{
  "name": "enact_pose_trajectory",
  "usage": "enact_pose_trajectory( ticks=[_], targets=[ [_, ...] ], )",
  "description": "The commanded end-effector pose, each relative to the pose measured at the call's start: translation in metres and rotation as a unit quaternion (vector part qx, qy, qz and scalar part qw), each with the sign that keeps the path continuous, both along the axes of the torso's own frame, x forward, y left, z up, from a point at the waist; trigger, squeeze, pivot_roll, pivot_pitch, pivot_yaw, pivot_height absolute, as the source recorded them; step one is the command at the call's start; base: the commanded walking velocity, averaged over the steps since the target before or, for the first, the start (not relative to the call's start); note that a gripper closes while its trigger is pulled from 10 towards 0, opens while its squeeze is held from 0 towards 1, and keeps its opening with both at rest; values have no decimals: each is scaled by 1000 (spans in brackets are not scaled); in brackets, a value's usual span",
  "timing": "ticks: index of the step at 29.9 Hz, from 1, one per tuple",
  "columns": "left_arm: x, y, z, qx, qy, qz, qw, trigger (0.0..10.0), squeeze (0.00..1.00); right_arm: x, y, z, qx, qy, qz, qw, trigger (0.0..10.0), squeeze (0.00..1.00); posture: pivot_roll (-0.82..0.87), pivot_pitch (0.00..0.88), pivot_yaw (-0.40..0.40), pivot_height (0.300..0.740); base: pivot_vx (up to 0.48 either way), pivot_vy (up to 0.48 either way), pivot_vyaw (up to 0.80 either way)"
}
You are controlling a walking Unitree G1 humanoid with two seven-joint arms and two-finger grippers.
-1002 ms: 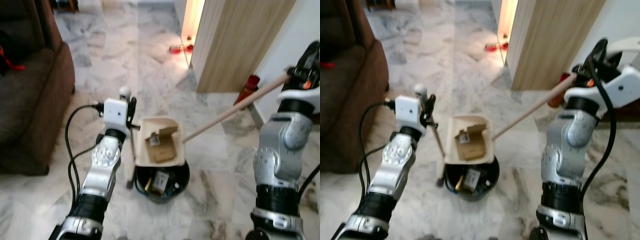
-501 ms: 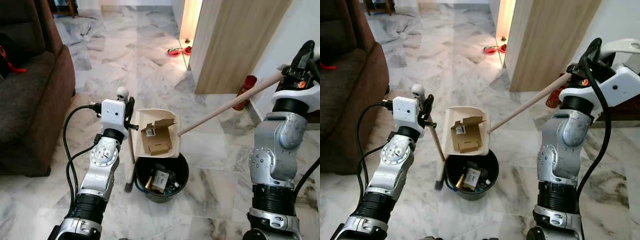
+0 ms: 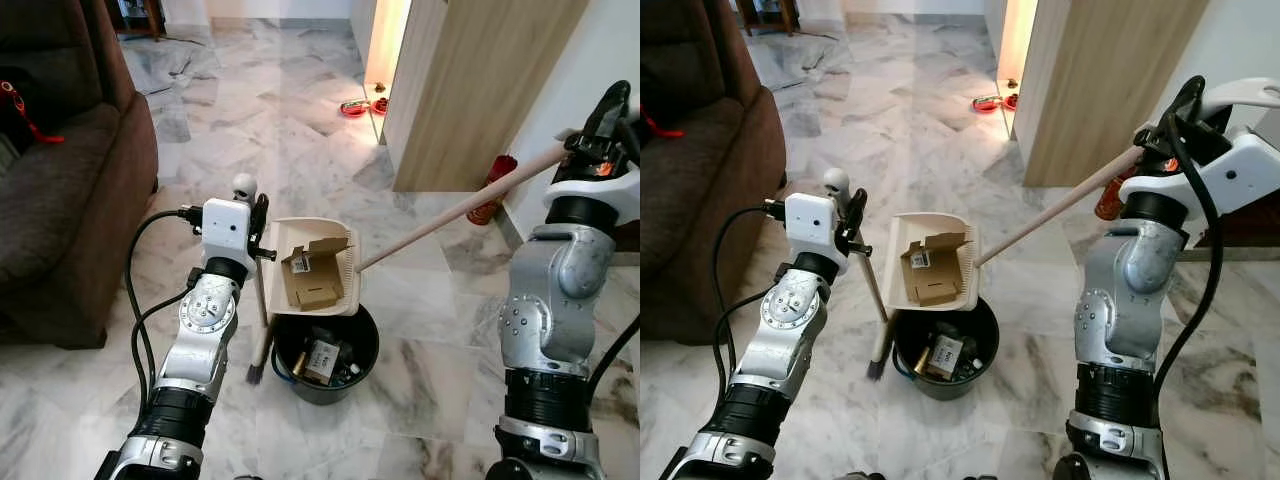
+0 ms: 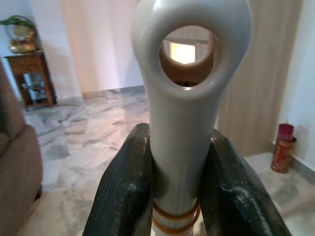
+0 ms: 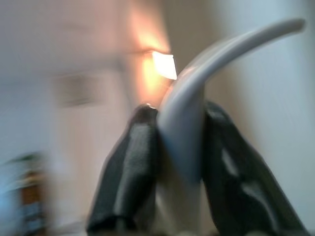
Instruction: Sweep floor
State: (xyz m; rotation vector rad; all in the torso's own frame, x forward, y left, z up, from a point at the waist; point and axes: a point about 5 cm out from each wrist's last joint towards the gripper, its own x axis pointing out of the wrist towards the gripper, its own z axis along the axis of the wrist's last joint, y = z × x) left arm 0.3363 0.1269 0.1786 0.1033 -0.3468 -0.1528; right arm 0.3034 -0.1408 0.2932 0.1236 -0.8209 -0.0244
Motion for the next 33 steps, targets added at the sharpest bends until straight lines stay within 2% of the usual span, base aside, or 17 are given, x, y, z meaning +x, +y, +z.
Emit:
enact_pose_trajectory(
  ticks=[1, 9, 15, 19, 24, 30, 33],
  targets=[
    [-2, -4, 11, 0, -25, -12, 1000, 10000, 0, -13, 15, 18, -28, -51, 21, 998, 10000, 0, 109, 127, -52, 740, 0, 0, 0],
    [-3, -8, 8, -1, -19, -28, 999, 10000, 0, -10, 8, 15, -21, -34, -17, 999, 10000, 0, 109, 130, -56, 740, 0, 0, 0],
    [-3, -8, 8, -1, -19, -27, 999, 10000, 0, -14, 7, 18, -18, -46, -25, 998, 10000, 0, 109, 131, -57, 740, 0, 0, 0],
    [-3, -8, 8, 0, -19, -27, 999, 10000, 0, -19, 14, 24, -46, -71, -22, 996, 10000, 0, 109, 132, -58, 740, 0, 0, 0],
    [-4, -7, 8, 0, -20, -27, 999, 10000, 0, -32, 34, 30, -84, -114, -1, 990, 10000, 0, 112, 133, -58, 740, 0, 0, 0],
    [-4, -5, 9, 4, -21, -27, 999, 10000, 0, -46, 54, 32, -105, -146, 31, 983, 10000, 0, 114, 135, -59, 740, 0, 0, 0],
    [-4, -4, 9, 6, -22, -26, 999, 10000, 0, -50, 58, 31, -107, -149, 39, 982, 10000, 0, 117, 136, -59, 740, 0, 0, 0]
  ],
)
